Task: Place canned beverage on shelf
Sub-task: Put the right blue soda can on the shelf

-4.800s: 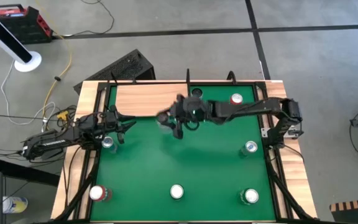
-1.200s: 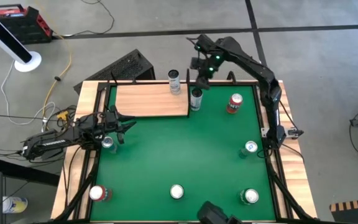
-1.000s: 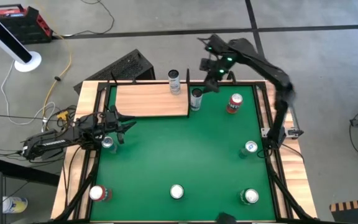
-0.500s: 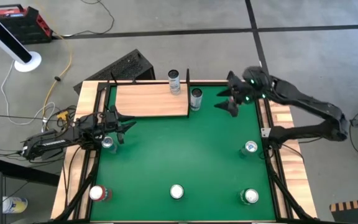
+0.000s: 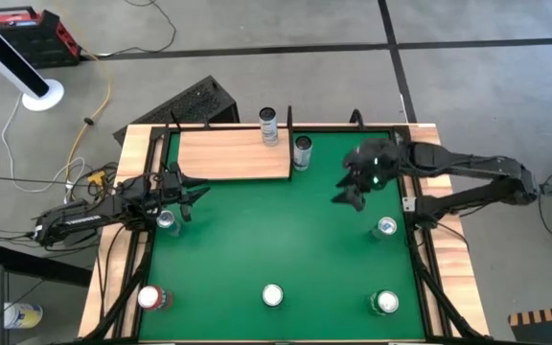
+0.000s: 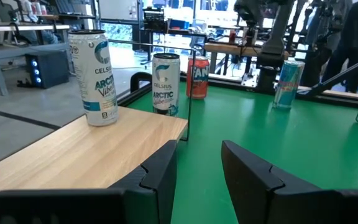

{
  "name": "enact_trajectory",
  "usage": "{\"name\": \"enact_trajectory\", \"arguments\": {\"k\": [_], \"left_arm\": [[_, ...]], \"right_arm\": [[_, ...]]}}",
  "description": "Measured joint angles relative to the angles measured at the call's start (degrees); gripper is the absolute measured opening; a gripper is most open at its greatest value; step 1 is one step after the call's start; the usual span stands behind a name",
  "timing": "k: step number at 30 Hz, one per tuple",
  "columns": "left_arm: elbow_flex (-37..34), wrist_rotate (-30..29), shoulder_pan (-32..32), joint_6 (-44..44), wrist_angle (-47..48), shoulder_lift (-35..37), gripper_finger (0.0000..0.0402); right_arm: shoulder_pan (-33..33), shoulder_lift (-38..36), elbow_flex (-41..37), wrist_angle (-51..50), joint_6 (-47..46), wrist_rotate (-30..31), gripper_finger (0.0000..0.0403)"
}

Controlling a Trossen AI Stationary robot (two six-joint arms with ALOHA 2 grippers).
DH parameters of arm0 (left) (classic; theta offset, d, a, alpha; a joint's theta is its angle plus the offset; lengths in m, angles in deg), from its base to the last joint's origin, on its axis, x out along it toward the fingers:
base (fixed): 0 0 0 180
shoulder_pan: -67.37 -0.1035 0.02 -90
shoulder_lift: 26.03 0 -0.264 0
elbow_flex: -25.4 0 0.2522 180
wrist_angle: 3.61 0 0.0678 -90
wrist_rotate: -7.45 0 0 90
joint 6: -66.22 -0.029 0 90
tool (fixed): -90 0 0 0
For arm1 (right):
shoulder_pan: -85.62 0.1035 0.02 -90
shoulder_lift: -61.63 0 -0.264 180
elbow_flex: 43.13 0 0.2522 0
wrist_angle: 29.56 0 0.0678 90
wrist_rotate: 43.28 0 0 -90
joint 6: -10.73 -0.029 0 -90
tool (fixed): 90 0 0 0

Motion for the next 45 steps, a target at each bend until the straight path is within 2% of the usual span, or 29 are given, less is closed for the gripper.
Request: {"name": "enact_trajectory", "arguments": {"k": [5, 8, 11, 13, 16, 20, 25, 45], "left_arm": [[0.01, 0.0, 0.0, 0.01, -0.01, -0.01, 0.0112], [0.02, 0.0, 0.0, -0.02, 0.0, 0.0, 0.0112], [0.01, -0.01, 0.0, 0.03, 0.0, -0.01, 0.0112], [0.01, 0.0, -0.01, -0.02, 0.0, -0.01, 0.0112], [0.02, 0.0, 0.0, 0.02, 0.0, -0.02, 0.0112], [0.02, 0.0, -0.01, 0.0, 0.0, -0.02, 0.0112], [0.0, -0.02, 0.0, 0.0, 0.0, 0.0, 0.0112], [0.01, -0.01, -0.01, -0.01, 0.0, -0.02, 0.0112]], "right_arm": [[12.16, 0.43, 3.61, -19.09, -20.85, 15.2, 0.034], [20.07, 0.32, 4.05, -30.87, -36.29, 20.54, 0.034], [27.6, 0.45, 4.02, -37.02, -50.34, 22.23, 0.034], [31.84, 1.16, 3.93, -37.7, -57.35, 23.21, 0.034], [36.4, 2.67, 3.19, -38.17, -64.42, 24.51, 0.034], [40.01, 4.89, 1.74, -43.7, -72.43, 24.62, 0.034], [42.25, 7.02, 0.61, -46.28, -77.69, 25.2, 0.034], [42.63, 7.03, 0.63, -45.76, -74.59, 29.11, 0.034]]}}
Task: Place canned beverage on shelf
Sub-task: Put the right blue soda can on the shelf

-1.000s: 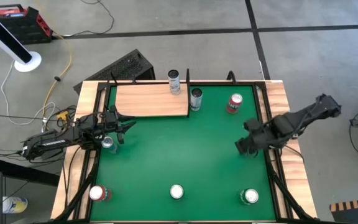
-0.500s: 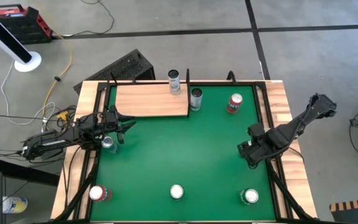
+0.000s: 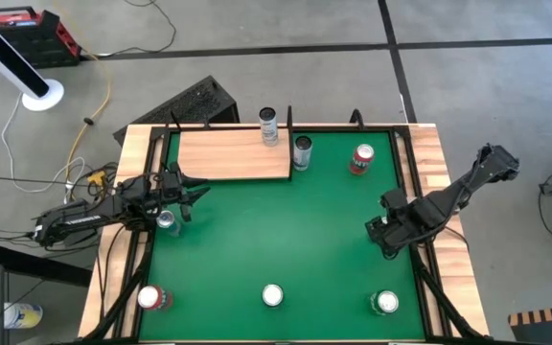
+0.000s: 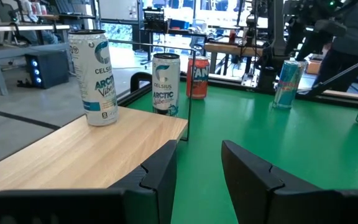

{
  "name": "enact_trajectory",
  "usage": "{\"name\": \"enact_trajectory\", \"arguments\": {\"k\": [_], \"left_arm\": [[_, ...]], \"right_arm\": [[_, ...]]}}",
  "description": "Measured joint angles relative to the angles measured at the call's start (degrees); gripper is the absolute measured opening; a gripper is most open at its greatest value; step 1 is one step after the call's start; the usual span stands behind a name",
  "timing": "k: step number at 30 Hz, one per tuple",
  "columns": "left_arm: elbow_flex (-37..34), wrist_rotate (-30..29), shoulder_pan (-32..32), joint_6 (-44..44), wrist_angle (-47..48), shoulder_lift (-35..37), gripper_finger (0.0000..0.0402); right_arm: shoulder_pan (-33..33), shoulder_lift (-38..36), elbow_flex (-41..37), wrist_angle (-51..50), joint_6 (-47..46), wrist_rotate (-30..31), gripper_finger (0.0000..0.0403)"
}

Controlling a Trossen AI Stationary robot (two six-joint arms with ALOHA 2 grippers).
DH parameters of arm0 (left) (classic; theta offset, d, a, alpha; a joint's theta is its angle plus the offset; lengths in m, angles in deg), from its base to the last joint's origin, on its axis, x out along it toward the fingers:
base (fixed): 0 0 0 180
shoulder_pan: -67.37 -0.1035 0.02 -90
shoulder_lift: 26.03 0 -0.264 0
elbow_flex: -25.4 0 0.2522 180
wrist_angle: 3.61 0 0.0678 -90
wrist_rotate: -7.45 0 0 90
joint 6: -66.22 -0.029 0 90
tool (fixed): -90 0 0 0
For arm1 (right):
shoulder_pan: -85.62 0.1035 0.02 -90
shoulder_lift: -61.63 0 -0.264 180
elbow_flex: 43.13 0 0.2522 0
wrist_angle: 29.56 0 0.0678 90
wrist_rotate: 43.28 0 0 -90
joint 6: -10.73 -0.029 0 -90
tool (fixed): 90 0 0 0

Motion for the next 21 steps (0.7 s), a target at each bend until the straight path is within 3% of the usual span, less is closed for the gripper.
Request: {"name": "enact_trajectory", "arguments": {"k": [21], "left_arm": [[-0.01, -0.01, 0.0, 0.01, 0.0, 0.01, 0.0112]], "right_arm": [[1.05, -1.05, -7.54, 7.3, -2.31, -1.55, 0.034]]}}
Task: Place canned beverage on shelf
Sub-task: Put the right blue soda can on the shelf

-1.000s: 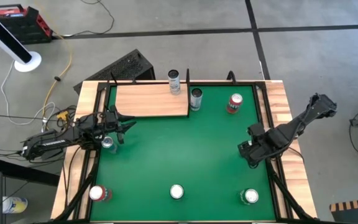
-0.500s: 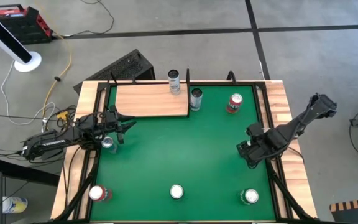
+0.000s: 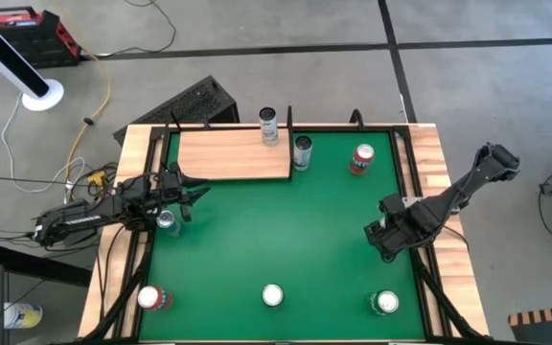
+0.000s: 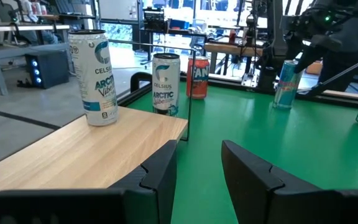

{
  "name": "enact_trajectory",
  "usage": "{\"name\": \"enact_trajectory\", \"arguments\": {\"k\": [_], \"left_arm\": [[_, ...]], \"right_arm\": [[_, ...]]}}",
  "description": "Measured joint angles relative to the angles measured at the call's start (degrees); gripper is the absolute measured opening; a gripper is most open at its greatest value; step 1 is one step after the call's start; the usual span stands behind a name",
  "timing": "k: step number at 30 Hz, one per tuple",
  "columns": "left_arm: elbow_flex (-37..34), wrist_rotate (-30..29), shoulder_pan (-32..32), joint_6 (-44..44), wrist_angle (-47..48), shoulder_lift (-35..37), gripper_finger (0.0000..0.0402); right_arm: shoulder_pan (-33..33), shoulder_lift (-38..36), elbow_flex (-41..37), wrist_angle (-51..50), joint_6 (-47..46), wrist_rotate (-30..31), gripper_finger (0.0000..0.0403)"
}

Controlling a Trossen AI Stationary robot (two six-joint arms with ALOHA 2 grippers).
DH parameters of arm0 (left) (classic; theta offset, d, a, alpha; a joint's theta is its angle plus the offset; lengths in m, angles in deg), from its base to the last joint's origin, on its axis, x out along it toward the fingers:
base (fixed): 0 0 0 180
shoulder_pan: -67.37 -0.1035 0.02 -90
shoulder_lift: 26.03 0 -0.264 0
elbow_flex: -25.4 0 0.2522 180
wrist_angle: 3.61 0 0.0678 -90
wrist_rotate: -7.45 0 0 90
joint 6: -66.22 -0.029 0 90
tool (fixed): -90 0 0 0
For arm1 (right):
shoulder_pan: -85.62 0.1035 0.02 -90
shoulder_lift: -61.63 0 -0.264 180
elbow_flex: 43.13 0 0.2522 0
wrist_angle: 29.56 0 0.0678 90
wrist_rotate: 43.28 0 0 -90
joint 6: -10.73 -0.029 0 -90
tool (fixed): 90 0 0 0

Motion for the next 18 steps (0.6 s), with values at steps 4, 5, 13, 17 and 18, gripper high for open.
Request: {"name": "enact_trajectory", "arguments": {"k": [4, 5, 13, 17, 18], "left_arm": [[0.01, 0.0, 0.0, -0.02, 0.0, 0.0, 0.0112], [0.02, 0.0, 0.01, 0.0, 0.0, 0.0, 0.0112], [0.02, 0.0, 0.0, -0.01, -0.01, 0.01, 0.0112], [0.02, 0.0, -0.01, 0.02, 0.0, 0.01, 0.0112], [0.0, 0.0, 0.0, -0.01, 0.0, -0.01, 0.0112]], "right_arm": [[-0.07, 0.0, 0.0, -0.31, -0.08, -0.37, 0.0334], [-0.07, 0.0, 0.04, -0.31, -0.1, -0.7, 0.0328], [-0.93, 0.02, 3.86, -1.64, 2.45, -1.66, 0.0269], [-3.4, 0.17, 8.94, -2.37, 7.28, -0.41, 0.0269], [-4.36, 0.23, 10.42, -2.12, 9.38, 0.38, 0.0269]]}}
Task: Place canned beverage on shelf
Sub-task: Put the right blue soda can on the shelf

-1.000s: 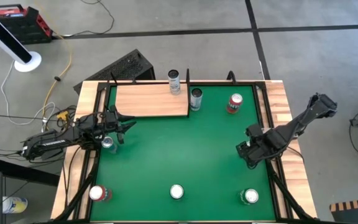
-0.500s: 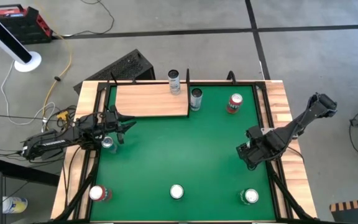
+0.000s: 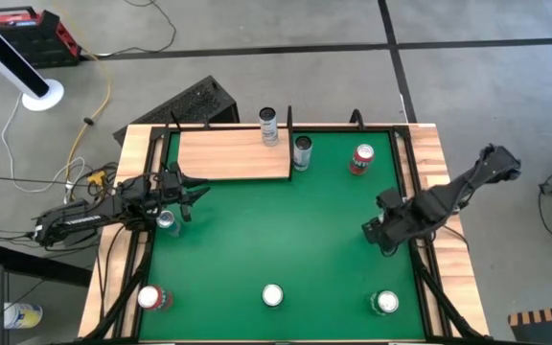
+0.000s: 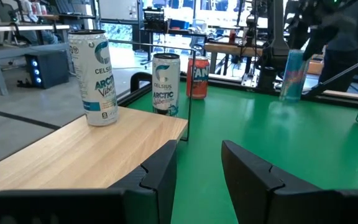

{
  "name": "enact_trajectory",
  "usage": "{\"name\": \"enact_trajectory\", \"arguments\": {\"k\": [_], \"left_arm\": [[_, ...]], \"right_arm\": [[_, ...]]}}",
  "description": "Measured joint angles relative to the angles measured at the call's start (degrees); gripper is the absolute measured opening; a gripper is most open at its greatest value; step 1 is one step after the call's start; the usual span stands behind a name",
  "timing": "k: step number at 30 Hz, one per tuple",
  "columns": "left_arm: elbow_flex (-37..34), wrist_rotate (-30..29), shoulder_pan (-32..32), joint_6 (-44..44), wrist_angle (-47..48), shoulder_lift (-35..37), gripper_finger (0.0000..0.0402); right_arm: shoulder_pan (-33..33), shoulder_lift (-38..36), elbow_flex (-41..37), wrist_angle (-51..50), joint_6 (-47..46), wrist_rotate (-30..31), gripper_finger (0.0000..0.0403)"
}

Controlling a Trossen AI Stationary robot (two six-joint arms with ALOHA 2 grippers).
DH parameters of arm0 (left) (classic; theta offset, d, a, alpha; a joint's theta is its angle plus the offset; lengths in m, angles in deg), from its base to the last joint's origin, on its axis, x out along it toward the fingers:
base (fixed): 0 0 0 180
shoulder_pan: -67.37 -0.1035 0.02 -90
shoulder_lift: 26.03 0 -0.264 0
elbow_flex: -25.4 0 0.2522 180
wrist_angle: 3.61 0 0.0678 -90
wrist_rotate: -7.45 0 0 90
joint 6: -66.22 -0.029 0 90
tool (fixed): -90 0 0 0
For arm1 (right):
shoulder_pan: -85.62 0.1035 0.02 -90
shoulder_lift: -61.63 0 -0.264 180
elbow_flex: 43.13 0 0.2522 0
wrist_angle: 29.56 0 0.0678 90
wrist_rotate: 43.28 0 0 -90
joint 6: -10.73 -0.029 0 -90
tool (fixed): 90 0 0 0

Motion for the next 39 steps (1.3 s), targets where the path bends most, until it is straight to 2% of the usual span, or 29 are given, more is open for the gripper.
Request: {"name": "enact_trajectory", "arguments": {"k": [5, 9, 18, 25, 26, 28, 39], "left_arm": [[0.02, 0.0, 0.01, 0.01, 0.0, 0.0, 0.0112], [0.02, 0.02, 0.01, 0.03, 0.0, 0.0, 0.0112], [0.02, 0.13, 0.0, 0.01, 0.0, 0.0, 0.0112], [0.02, 0.14, -0.01, 0.04, 0.0, 0.02, 0.0112], [0.01, 0.15, -0.01, 0.01, 0.0, 0.02, 0.0112], [0.01, 0.15, 0.0, 0.0, 0.0, 0.02, 0.0112], [0.02, 0.19, -0.01, 0.01, 0.01, 0.02, 0.0112]], "right_arm": [[-7.95, 2.91, 8.17, 3.99, 16.06, 3.85, 0.0269], [-16.48, 9.18, 16.93, 8.18, 33.28, 3.94, 0.0269], [-31.59, 31.83, 47.44, 9.87, 71.89, -3.54, 0.0269], [-38.92, 49.28, 70.09, 9.12, 93.97, -9.45, 0.0269], [-39.73, 51.24, 71.58, 9.89, 96.14, -10.16, 0.0269], [-41.12, 52.09, 69.46, 14.67, 100.41, -11.84, 0.0269], [-46.62, 59.23, 69.23, 15.13, 111.13, -13.71, 0.0269]]}}
